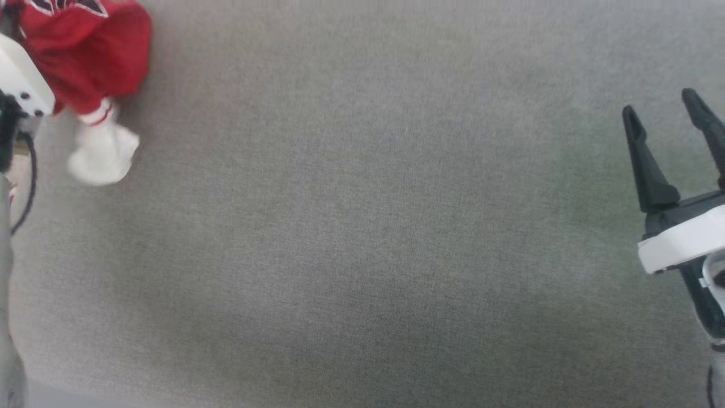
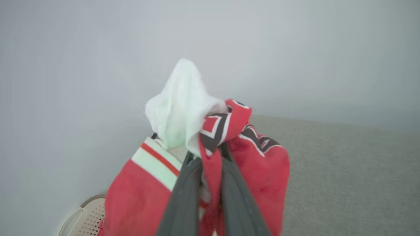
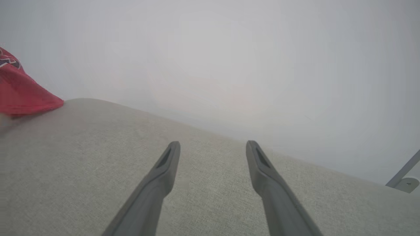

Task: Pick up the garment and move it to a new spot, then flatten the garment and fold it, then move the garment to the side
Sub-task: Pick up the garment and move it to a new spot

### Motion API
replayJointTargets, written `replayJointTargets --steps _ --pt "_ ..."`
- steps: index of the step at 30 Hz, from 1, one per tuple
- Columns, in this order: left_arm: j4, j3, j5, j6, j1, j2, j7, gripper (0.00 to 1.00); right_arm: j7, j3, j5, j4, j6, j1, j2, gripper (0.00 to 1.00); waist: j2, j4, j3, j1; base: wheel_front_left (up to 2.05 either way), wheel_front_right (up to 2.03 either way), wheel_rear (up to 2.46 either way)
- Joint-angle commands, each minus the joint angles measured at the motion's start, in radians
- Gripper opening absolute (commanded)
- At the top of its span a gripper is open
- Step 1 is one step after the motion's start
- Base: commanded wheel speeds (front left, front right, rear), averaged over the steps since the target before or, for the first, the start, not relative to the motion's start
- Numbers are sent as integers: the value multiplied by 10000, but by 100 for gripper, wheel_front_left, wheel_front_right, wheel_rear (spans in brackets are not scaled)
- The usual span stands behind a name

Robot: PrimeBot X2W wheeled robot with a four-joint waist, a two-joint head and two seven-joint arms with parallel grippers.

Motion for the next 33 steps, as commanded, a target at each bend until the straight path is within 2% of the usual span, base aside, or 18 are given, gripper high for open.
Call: replayJointTargets --steps 1,9,13,17,25,29,33 --pt "-212 -63 -68 -6 -58 110 84 0 -104 40 -5 82 -7 102 85 100 0 -54 -357 0 0 0 0" --pt "-3312 -743 -617 -23 642 789 1719 0 -520 41 -44 542 -7 55 571 100 0 -397 -1066 0 0 0 0" --pt "-5099 -770 -930 -5 1203 1105 2663 0 -727 32 -49 786 -7 -79 774 100 0 -791 -1245 0 0 0 0" --pt "-6977 -778 -1061 214 1741 1288 3648 0 -965 -46 -66 1046 -7 -198 898 100 0 -1351 -1301 0 0 0 0" --pt "-9989 -1160 -1251 729 2512 1123 5309 0 -1411 -310 -20 1511 -7 -288 1052 100 0 -2789 -1226 0 0 0 0" --pt "-10624 -1443 -1167 867 2717 1007 5731 0 -1597 -350 -5 1735 -7 -353 1148 100 0 -3403 -1169 0 0 0 0" --pt "-11118 -1983 -1112 919 2881 662 6042 0 -1852 -469 35 2032 -7 -363 1252 100 0 -4126 -1095 0 0 0 0"
